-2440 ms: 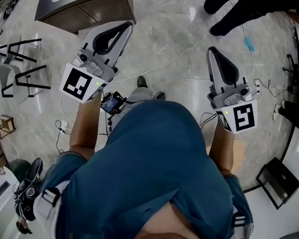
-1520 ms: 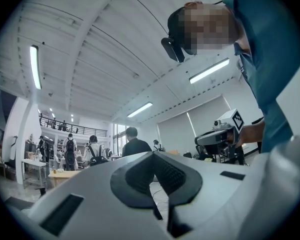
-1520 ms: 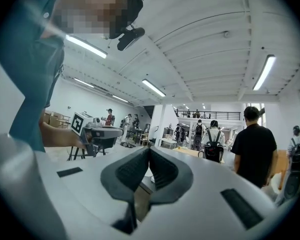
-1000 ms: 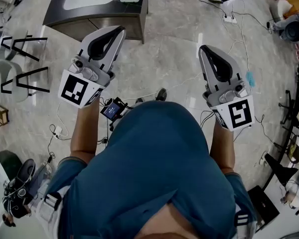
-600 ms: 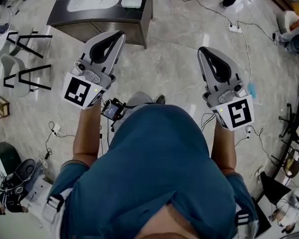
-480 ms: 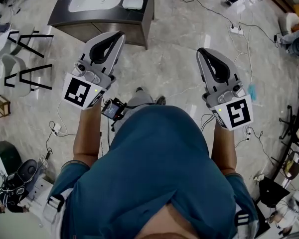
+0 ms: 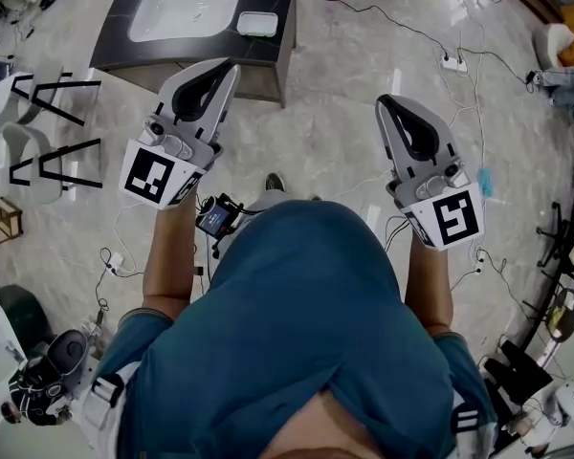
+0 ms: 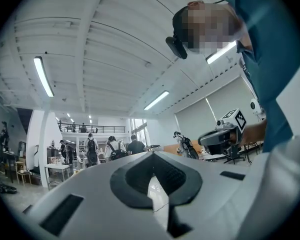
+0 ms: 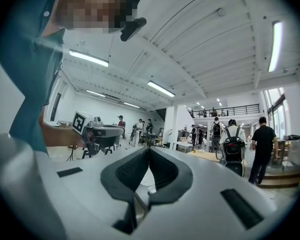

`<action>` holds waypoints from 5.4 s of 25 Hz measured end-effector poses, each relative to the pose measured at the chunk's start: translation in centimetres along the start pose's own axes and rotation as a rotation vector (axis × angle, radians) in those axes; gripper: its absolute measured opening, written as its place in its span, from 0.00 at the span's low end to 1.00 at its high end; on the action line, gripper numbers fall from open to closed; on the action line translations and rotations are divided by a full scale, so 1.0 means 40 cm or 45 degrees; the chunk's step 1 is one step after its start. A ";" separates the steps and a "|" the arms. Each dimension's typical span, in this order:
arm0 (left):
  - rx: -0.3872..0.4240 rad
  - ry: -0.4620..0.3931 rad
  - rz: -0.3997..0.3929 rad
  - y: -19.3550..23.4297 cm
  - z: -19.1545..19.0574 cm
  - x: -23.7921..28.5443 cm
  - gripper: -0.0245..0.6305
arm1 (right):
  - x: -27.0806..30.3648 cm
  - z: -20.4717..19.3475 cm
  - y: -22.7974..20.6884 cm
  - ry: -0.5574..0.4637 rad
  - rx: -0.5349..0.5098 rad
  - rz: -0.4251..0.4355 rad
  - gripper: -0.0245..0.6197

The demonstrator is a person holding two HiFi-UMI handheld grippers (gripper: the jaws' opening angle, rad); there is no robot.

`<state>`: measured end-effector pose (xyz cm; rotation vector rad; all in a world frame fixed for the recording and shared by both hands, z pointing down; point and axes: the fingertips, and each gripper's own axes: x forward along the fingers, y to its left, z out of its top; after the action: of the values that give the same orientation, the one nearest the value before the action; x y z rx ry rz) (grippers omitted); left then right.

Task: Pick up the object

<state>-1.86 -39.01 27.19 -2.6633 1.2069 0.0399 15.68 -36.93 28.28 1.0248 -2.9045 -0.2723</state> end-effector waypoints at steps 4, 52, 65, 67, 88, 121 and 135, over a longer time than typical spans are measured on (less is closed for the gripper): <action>-0.005 -0.010 -0.020 0.085 -0.015 0.007 0.04 | 0.084 0.000 -0.003 0.002 0.002 -0.021 0.06; -0.121 0.234 0.051 0.525 -0.430 0.352 0.04 | 0.568 -0.155 -0.378 0.028 0.029 0.145 0.06; -0.182 0.361 -0.007 0.576 -0.566 0.392 0.07 | 0.603 -0.174 -0.417 0.046 0.065 0.083 0.06; -0.188 0.380 -0.018 0.577 -0.586 0.399 0.10 | 0.607 -0.179 -0.422 0.048 0.070 0.080 0.06; -0.124 0.669 -0.202 0.519 -0.799 0.448 0.35 | 0.610 -0.185 -0.483 0.059 0.096 0.051 0.06; -0.096 1.196 -0.439 0.425 -1.209 0.345 0.50 | 0.639 -0.235 -0.523 0.111 0.136 0.036 0.06; -0.098 1.350 -0.492 0.388 -1.312 0.292 0.50 | 0.634 -0.242 -0.524 0.132 0.145 0.032 0.06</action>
<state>-9.06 -68.47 74.23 -2.9504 0.8136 -1.5552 9.89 -70.30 33.69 0.9845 -2.8654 -0.0518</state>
